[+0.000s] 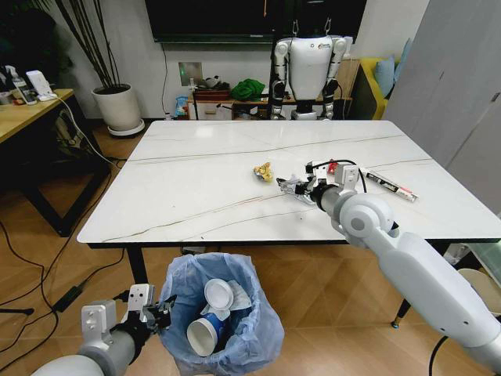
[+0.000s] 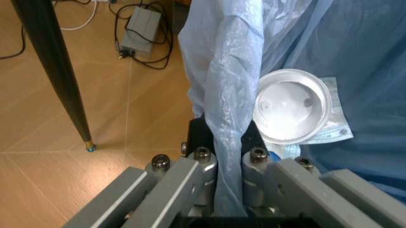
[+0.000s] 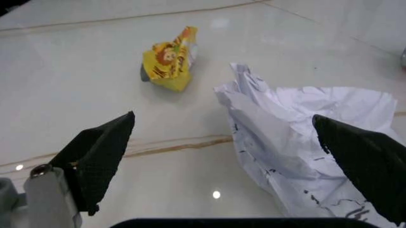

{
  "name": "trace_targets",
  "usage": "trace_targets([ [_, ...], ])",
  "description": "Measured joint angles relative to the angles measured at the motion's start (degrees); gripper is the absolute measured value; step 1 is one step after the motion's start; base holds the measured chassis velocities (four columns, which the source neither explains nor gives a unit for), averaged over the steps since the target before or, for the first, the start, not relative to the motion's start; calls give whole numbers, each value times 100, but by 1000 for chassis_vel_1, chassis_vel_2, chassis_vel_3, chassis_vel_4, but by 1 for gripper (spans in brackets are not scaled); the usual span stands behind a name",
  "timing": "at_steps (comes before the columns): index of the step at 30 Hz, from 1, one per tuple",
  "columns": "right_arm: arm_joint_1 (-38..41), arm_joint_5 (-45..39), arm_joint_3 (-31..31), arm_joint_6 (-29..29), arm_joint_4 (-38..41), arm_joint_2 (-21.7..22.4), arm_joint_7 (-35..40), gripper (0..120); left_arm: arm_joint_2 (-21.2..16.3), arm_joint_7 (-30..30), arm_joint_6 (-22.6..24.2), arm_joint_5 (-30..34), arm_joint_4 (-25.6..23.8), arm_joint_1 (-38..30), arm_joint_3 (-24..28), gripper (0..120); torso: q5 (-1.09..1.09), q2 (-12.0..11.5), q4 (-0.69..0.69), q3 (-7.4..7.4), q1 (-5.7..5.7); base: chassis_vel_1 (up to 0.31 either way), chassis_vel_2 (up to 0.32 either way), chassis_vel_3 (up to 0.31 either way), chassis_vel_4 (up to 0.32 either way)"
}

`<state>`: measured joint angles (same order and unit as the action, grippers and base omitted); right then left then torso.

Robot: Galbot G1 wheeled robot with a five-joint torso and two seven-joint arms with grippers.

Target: Pick up the trash bin and place the trash from the table into it.

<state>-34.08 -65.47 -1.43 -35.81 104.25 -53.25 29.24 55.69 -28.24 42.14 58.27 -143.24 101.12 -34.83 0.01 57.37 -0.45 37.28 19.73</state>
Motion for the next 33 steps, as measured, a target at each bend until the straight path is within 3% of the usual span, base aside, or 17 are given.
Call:
trace_targets([
  [3,-11,49,2,-17,-109,10,7,100,-4,19,0,4,0,1,2,0,-1,0,-1,-1,0,0,0,0,0],
  [7,-14,108,6,-15,-239,8,15,90,-22,65,0,4,0,-31,32,0,-1,0,-1,-1,0,0,0,0,0],
  [31,-57,383,57,99,-348,33,7,0,-73,101,0,34,0,-21,41,0,0,1,-1,-1,0,0,0,0,0],
  [33,-78,383,106,100,-295,50,-1,0,-71,101,0,34,0,-21,41,0,0,1,-1,-1,0,0,0,0,0],
])
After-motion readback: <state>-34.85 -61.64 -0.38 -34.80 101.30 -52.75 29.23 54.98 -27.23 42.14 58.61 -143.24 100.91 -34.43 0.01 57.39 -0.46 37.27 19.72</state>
